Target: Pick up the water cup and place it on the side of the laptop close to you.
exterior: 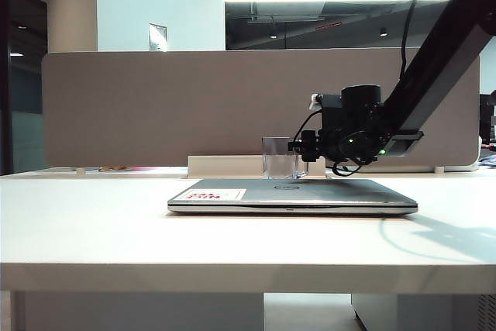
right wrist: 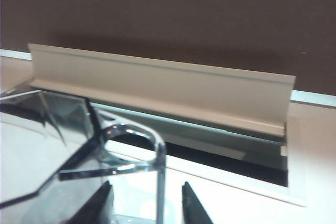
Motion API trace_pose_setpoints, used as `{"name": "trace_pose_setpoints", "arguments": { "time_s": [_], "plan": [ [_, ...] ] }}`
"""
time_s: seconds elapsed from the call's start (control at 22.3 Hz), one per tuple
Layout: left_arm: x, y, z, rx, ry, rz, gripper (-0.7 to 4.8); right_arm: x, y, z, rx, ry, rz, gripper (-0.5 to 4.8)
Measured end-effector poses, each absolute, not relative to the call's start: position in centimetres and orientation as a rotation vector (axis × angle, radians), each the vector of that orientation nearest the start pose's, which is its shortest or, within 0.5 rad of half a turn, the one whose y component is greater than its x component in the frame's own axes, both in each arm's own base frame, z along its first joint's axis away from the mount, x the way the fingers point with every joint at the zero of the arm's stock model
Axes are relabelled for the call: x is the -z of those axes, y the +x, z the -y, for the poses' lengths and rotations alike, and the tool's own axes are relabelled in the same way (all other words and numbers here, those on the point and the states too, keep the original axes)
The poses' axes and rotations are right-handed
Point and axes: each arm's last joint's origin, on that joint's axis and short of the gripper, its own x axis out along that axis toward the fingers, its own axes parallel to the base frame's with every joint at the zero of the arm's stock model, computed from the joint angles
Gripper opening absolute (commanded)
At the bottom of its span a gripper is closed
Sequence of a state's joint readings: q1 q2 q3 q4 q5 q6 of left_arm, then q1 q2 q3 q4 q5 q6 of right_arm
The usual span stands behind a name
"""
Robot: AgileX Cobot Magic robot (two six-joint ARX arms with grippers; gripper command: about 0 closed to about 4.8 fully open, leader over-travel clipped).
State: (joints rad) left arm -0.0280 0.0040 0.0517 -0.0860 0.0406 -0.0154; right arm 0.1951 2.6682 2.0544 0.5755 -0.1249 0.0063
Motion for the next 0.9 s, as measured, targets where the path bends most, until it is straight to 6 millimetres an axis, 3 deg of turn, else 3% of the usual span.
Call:
{"name": "trace_pose_setpoints", "arguments": {
  "time_s": [0.13,0.18,0.22,0.31,0.9],
  "plan": [
    [-17.2,9.4,0.4,0.069,-0.016,-0.039,-0.03,-12.8,57.4,-11.9,-0.334,0.005,-0.04,1.77],
    [-17.2,9.4,0.4,0.069,-0.016,-0.039,-0.04,-12.8,57.4,-12.1,-0.337,0.005,-0.04,1.61],
    [-17.2,9.4,0.4,0.068,-0.016,-0.038,-0.04,-12.8,57.3,-12.1,-0.337,0.005,-0.04,1.1],
    [-17.3,9.4,0.4,0.069,-0.016,-0.038,-0.04,-12.8,57.3,-12.4,-0.338,0.005,-0.039,0.81],
    [-17.3,9.4,0.4,0.069,-0.016,-0.037,-0.04,-12.8,56.8,-14.5,-0.404,0.005,-0.037,0.81]
  ]
}}
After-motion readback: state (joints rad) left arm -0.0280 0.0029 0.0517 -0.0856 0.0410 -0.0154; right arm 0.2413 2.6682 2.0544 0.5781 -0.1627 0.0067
